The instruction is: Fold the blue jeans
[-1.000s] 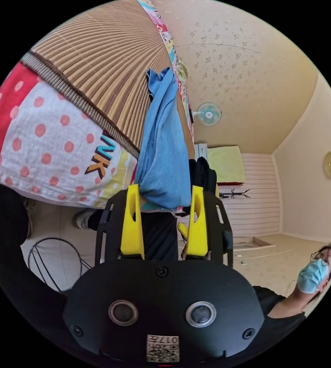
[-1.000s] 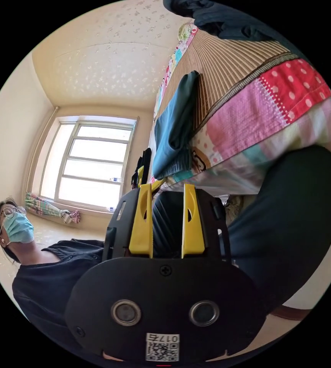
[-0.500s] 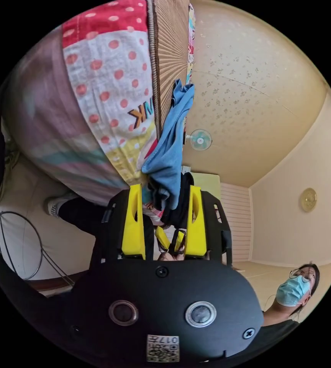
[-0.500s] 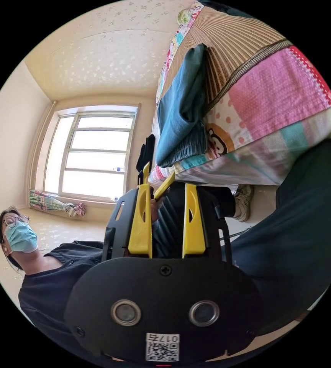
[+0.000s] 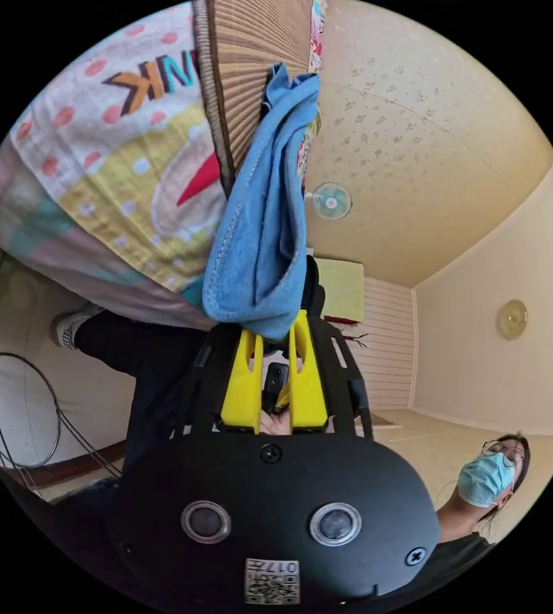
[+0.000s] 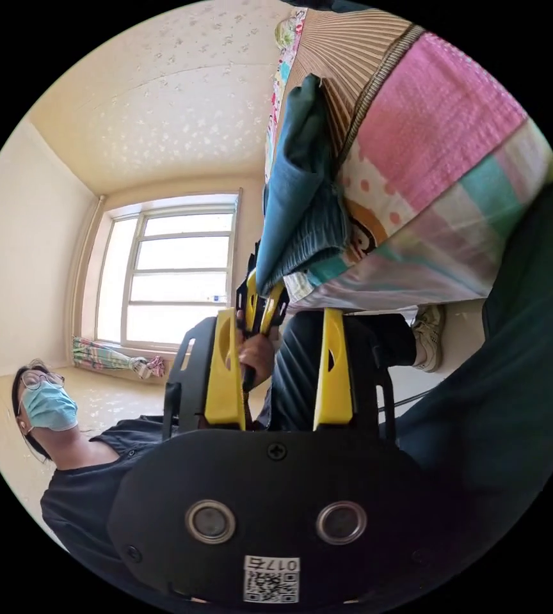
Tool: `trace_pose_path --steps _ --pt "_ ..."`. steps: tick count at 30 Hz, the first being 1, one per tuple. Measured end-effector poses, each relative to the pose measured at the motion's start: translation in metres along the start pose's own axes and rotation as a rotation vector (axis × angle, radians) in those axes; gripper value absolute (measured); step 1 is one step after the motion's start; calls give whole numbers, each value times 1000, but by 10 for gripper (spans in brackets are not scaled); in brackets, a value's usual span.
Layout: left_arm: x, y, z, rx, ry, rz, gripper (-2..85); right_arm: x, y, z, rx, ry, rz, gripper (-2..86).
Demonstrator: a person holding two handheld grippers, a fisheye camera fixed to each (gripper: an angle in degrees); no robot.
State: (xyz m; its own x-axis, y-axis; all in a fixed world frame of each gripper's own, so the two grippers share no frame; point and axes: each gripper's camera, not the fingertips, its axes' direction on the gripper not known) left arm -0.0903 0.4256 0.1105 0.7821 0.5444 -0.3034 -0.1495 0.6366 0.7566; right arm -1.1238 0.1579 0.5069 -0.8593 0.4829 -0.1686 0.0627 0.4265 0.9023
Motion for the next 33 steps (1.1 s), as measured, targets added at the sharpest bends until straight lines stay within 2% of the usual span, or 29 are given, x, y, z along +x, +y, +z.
trace_pose_path --steps 3,7,11,13,17,19,23,27,30,33 --pt "10 32 7 -79 31 16 57 1 -6 1 1 -62 17 260" --pt "26 69 11 -191 4 52 38 2 -16 3 50 -217 11 250" --pt "40 82 -3 -210 -57 129 38 -7 -6 -6 179 -288 -29 223" --pt "45 89 -18 -228 -95 159 47 -18 0 -7 194 -243 -59 214" --pt "53 111 -47 -236 13 228 55 -76 -2 -14 208 -183 -216 197" --pt "57 125 -69 -214 -31 260 61 -108 -13 -19 200 -173 -300 190" --pt "52 130 -94 -171 -90 266 72 -177 -37 -34 194 -34 -436 177" --pt "33 128 -106 -148 -43 199 79 -170 -36 -40 214 94 -350 164" --pt "28 131 -103 -168 -63 187 80 -137 -21 -50 245 -8 -267 155" --pt "21 132 -94 -198 -63 167 79 -150 -22 -57 247 -1 -312 145"
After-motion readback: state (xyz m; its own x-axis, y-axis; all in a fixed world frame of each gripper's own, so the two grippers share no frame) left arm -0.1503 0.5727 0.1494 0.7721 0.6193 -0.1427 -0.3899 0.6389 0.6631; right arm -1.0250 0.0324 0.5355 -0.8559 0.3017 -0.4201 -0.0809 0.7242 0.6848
